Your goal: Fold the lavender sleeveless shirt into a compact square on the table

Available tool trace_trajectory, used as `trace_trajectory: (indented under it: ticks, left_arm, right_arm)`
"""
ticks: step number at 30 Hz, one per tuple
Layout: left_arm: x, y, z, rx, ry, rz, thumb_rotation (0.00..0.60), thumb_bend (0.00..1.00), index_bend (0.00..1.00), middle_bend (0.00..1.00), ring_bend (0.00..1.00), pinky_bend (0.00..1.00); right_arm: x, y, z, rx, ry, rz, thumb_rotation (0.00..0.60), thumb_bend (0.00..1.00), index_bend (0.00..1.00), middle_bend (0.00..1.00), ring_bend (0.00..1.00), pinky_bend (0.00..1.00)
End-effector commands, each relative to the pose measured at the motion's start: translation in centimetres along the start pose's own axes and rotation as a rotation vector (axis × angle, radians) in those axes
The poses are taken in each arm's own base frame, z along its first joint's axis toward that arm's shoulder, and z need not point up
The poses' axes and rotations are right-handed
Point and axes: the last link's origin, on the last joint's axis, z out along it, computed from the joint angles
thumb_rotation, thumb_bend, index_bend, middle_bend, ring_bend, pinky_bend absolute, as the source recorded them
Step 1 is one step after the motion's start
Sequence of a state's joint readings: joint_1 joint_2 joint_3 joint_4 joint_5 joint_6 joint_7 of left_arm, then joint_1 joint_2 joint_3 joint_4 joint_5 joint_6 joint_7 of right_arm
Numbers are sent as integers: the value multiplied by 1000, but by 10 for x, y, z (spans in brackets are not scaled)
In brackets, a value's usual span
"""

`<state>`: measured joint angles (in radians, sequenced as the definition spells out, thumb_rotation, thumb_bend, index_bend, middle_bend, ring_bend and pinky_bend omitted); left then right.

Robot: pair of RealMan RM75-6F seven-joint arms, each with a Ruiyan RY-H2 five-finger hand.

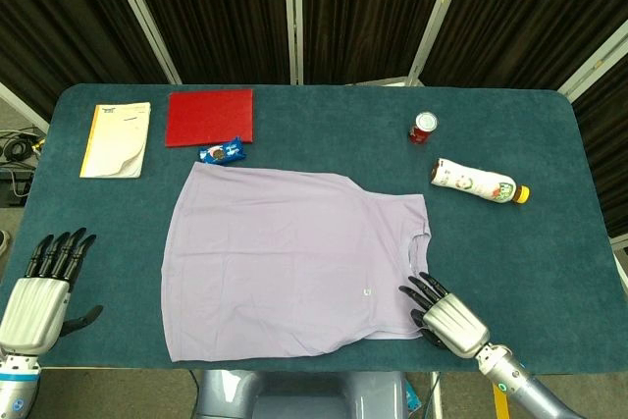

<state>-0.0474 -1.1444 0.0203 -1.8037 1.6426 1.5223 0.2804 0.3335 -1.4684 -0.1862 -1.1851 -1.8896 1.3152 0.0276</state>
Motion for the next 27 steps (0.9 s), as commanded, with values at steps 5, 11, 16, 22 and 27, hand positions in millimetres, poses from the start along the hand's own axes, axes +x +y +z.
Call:
trace_trajectory:
  ticks: [5, 11, 16, 22, 27]
  left_arm:
    - [-19, 17, -5, -134, -73, 4, 600, 94, 109, 0, 0, 0]
    - [-28, 20, -4, -167, -98, 4, 600, 97, 158, 0, 0, 0]
    - [-25, 18, -3, -151, -66, 2, 600, 97, 159, 0, 0, 0]
    - [-38, 21, -4, -182, -115, -2, 600, 130, 393, 0, 0, 0]
    - [-61, 31, -3, -301, -171, -61, 600, 235, 564, 0, 0, 0]
  right_arm:
    - [13, -3, 9, -34, 11, 8, 600, 457, 654, 132, 0, 0]
    - [16, -5, 9, -48, -3, 10, 600, 458, 655, 132, 0, 0]
    - [19, -5, 7, -55, -6, 9, 600, 459, 656, 132, 0, 0]
    - [21, -5, 7, -56, -6, 15, 600, 459, 657, 132, 0, 0]
    - [21, -8, 6, -49, -4, 14, 600, 461, 658, 132, 0, 0]
